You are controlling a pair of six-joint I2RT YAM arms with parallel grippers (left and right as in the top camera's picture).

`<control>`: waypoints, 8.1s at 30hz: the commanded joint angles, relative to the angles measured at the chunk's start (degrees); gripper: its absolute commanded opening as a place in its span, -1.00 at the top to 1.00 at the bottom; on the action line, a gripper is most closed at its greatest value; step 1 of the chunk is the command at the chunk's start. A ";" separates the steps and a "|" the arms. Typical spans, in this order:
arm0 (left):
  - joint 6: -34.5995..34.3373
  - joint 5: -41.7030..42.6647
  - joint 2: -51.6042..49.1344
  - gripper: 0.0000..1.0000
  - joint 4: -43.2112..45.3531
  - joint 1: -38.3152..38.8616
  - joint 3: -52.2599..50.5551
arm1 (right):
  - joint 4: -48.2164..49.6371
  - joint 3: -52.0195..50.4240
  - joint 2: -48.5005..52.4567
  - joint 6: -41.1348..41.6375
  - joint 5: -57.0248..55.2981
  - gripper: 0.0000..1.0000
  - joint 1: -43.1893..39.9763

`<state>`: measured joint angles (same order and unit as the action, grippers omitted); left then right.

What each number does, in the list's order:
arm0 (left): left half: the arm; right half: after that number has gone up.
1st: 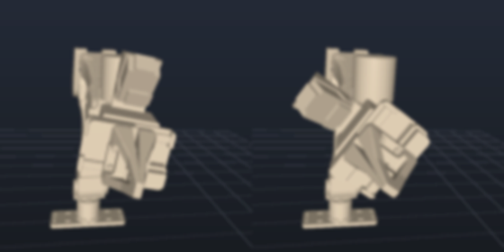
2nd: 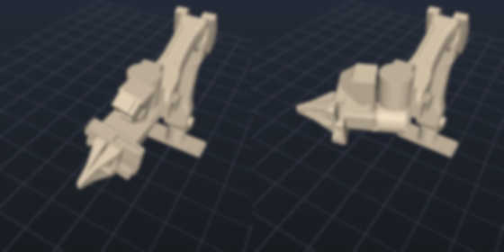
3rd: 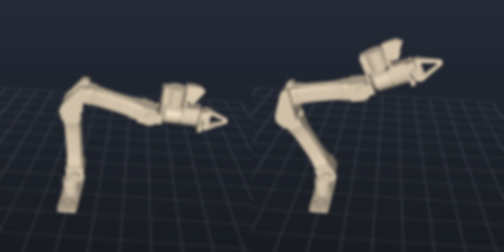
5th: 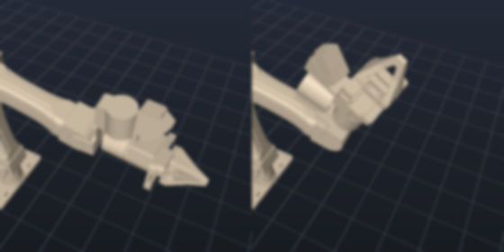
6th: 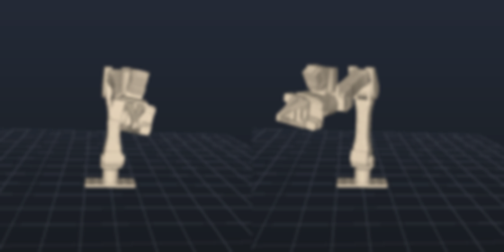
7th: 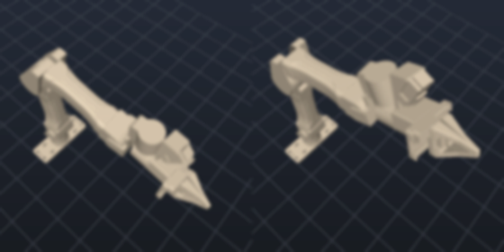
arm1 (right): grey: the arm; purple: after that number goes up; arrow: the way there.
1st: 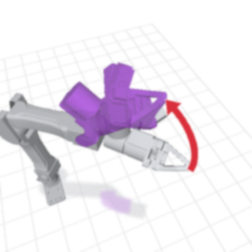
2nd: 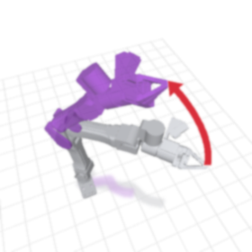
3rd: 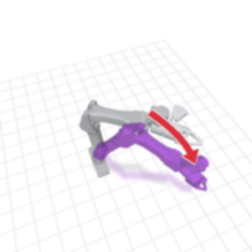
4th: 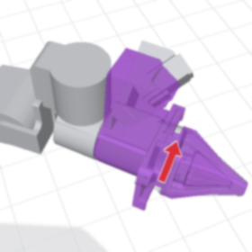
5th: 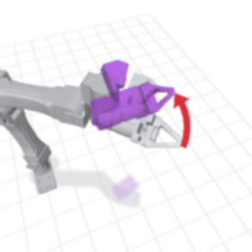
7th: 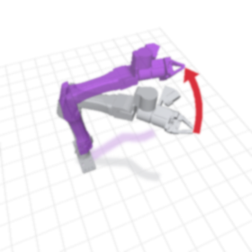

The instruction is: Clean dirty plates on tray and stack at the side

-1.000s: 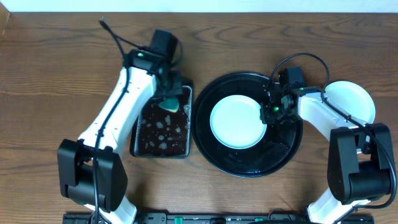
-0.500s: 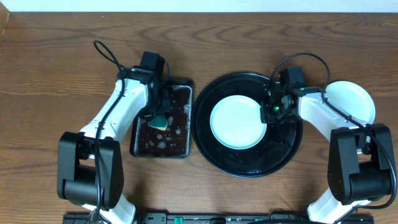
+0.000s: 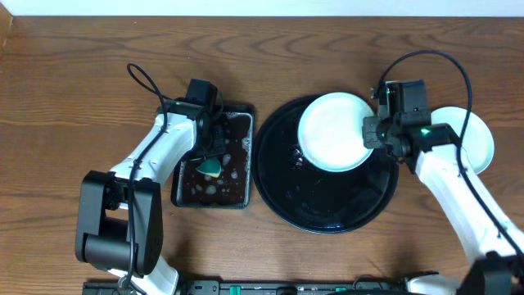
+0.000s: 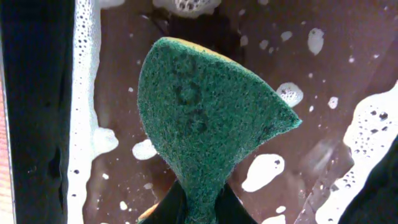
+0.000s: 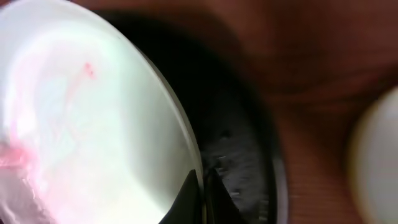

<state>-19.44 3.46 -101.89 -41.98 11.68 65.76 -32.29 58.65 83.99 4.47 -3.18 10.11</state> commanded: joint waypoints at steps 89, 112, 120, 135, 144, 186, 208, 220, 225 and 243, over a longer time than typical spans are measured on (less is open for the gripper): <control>0.31 -0.48 -0.79 0.84 1.99 -0.15 -1.79 | -3.34 0.35 10.78 30.86 11.67 0.98 -45.97; 3.39 -0.55 3.98 -0.46 3.69 -0.15 1.77 | 1.38 0.37 11.26 3.56 36.41 -0.99 -37.59; 4.20 -1.53 12.66 -0.61 -1.90 -0.15 3.28 | -0.07 0.39 9.49 -3.48 23.02 -0.99 -20.50; 1.11 -3.10 23.37 -0.62 -12.44 -0.37 -4.79 | -12.61 -3.04 -9.53 -1.09 9.44 -0.98 -7.56; 1.77 -3.56 51.49 -0.62 1.40 -0.37 -23.67 | -6.56 -19.85 -37.22 -1.14 9.40 -0.99 -7.43; 1.79 -3.54 64.08 -0.68 1.55 -0.37 -26.58 | 8.96 -40.00 -78.23 -2.01 9.29 -0.99 -7.32; 1.79 -3.54 64.08 -0.68 1.55 -0.37 -26.58 | 28.68 -58.36 -83.71 -3.87 10.95 -0.99 -7.32; 1.79 -3.54 64.08 -0.68 1.55 -0.37 -26.58 | 28.65 -58.34 -83.69 -3.89 10.93 -0.99 -7.32; 1.79 -3.54 64.11 -0.68 1.55 -0.37 -26.58 | 28.65 -58.34 -83.69 -3.89 10.95 -0.99 -7.32; 1.79 -3.54 64.43 -0.68 1.57 -0.20 -26.58 | 28.65 -58.34 -83.67 -3.89 10.93 -0.99 -7.32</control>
<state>-17.96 0.89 -37.87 -40.47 11.62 39.66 -3.46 0.38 0.67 -0.43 7.07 1.80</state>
